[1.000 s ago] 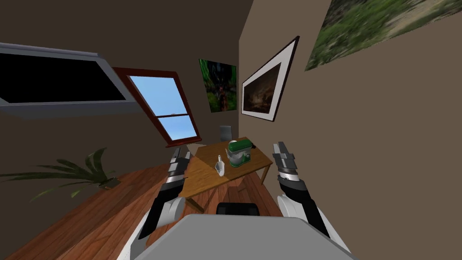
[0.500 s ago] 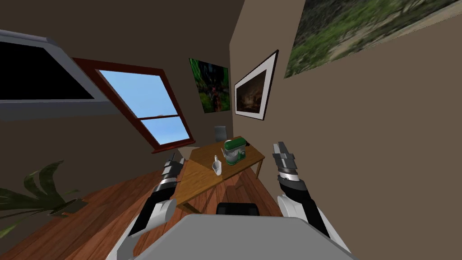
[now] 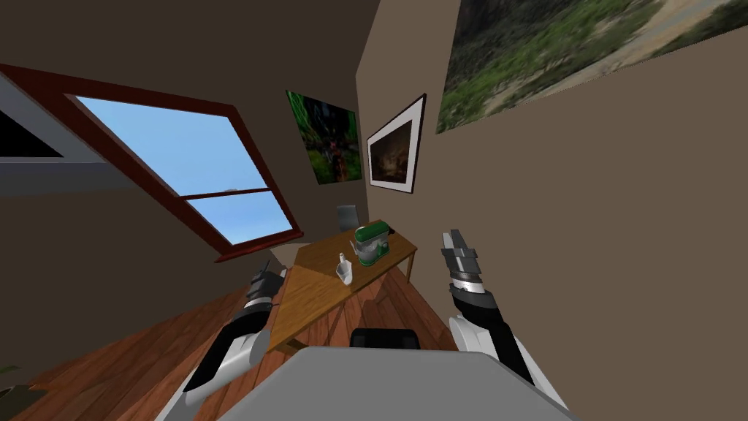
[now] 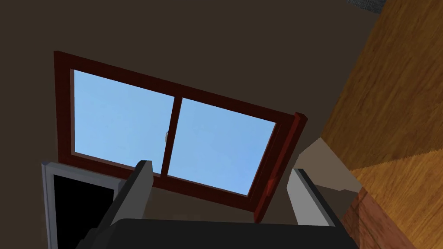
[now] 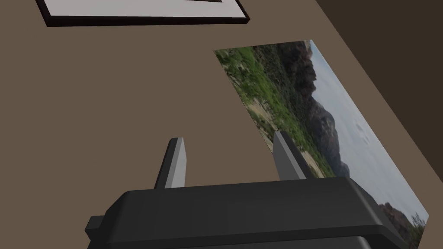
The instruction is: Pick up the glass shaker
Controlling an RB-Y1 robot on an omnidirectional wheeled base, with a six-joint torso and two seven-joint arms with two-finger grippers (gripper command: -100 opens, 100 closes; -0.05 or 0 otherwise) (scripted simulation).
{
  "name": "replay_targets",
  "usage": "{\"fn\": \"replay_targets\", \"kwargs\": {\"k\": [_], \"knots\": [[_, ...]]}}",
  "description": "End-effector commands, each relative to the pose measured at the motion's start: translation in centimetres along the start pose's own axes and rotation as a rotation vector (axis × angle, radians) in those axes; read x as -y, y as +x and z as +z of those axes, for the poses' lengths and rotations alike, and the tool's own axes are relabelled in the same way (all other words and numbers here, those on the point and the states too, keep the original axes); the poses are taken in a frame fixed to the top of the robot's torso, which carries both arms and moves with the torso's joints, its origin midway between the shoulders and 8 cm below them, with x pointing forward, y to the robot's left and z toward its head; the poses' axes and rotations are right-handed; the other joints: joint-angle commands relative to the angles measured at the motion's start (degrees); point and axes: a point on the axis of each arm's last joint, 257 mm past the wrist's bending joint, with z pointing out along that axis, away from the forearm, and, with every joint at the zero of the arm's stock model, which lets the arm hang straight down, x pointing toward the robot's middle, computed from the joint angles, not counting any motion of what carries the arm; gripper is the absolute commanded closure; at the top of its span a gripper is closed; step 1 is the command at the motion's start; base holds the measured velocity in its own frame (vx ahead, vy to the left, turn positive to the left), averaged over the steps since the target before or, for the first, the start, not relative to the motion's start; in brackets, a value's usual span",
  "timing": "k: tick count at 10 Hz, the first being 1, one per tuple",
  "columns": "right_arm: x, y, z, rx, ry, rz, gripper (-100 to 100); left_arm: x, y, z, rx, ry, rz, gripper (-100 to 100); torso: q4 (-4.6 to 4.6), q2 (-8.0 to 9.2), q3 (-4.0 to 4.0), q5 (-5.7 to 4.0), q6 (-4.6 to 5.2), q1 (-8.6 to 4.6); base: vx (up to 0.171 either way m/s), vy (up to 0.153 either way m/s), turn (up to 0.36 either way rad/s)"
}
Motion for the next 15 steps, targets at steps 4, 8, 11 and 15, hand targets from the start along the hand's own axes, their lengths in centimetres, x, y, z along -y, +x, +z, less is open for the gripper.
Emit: {"fn": "replay_targets", "kwargs": {"k": [4, 8, 11, 15], "knots": [[0.0, 0.0, 0.0, 0.0, 0.0, 0.0, 0, -3.9, -6.4, -0.5, 0.125, -0.132, -0.075, -100, -0.02, -0.08, -0.05, -0.01, 0.03, -0.05, -0.023, -0.009, -0.186], [0.0, 0.0, 0.0, 0.0, 0.0, 0.0, 0, -7.4, -11.8, -1.6, 0.242, -0.241, -0.16, -100, -0.03, -0.14, -0.08, -0.01, 0.03, -0.06, -0.011, -0.014, -0.179], [0.0, 0.0, 0.0, 0.0, 0.0, 0.0, 0, -9.7, -16.1, -2.8, 0.342, -0.315, -0.257, -100, -0.04, -0.17, -0.1, -0.02, -0.02, -0.08, 0.003, -0.023, -0.196], [0.0, 0.0, 0.0, 0.0, 0.0, 0.0, 0, -13.1, -20.4, -5.1, 0.458, -0.409, -0.371, -100, -0.05, -0.23, -0.13, -0.02, -0.03, -0.07, 0.013, -0.021, -0.163]]}}
